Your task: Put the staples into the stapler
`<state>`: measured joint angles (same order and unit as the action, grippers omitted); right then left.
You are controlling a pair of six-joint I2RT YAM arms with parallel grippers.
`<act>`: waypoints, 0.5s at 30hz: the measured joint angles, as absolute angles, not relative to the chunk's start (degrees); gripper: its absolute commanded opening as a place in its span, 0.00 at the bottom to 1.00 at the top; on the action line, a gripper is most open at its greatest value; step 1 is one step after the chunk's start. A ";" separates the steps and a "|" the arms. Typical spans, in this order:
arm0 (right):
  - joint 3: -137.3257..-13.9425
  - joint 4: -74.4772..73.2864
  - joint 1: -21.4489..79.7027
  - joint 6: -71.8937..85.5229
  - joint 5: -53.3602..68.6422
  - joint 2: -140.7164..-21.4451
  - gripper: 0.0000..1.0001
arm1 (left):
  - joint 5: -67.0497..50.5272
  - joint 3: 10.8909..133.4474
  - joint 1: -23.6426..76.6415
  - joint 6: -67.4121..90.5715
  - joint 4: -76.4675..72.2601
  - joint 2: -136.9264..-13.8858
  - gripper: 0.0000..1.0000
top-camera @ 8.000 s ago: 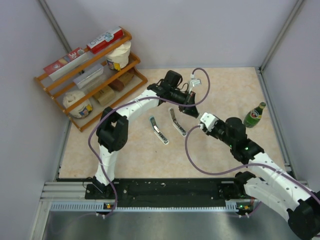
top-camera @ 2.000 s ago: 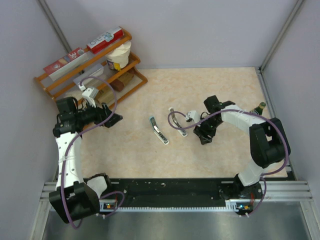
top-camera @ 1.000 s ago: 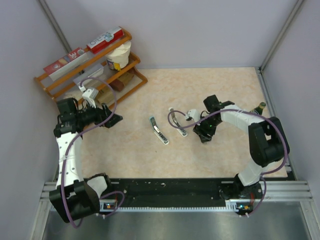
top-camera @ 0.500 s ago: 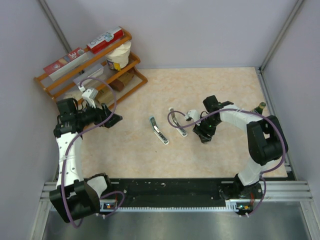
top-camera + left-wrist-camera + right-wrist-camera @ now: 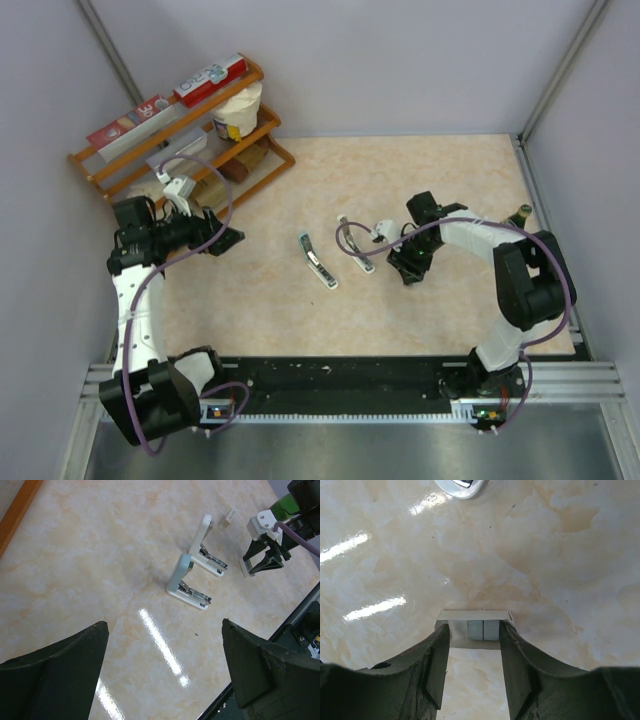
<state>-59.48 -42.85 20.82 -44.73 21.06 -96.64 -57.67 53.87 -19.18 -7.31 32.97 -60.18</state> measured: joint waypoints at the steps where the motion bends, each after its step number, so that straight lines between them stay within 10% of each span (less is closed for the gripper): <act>1: -59.48 -42.85 20.82 -44.75 21.08 -96.64 0.44 | -57.65 53.87 -19.20 -7.27 32.97 -60.18 0.98; 15: -56.27 -39.42 20.82 -44.75 19.66 -94.80 0.39 | -57.71 53.78 -19.42 -7.14 32.95 -60.18 0.99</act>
<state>-56.27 -39.42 20.82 -44.75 19.66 -94.80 -57.71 53.78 -19.42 -7.14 32.95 -60.18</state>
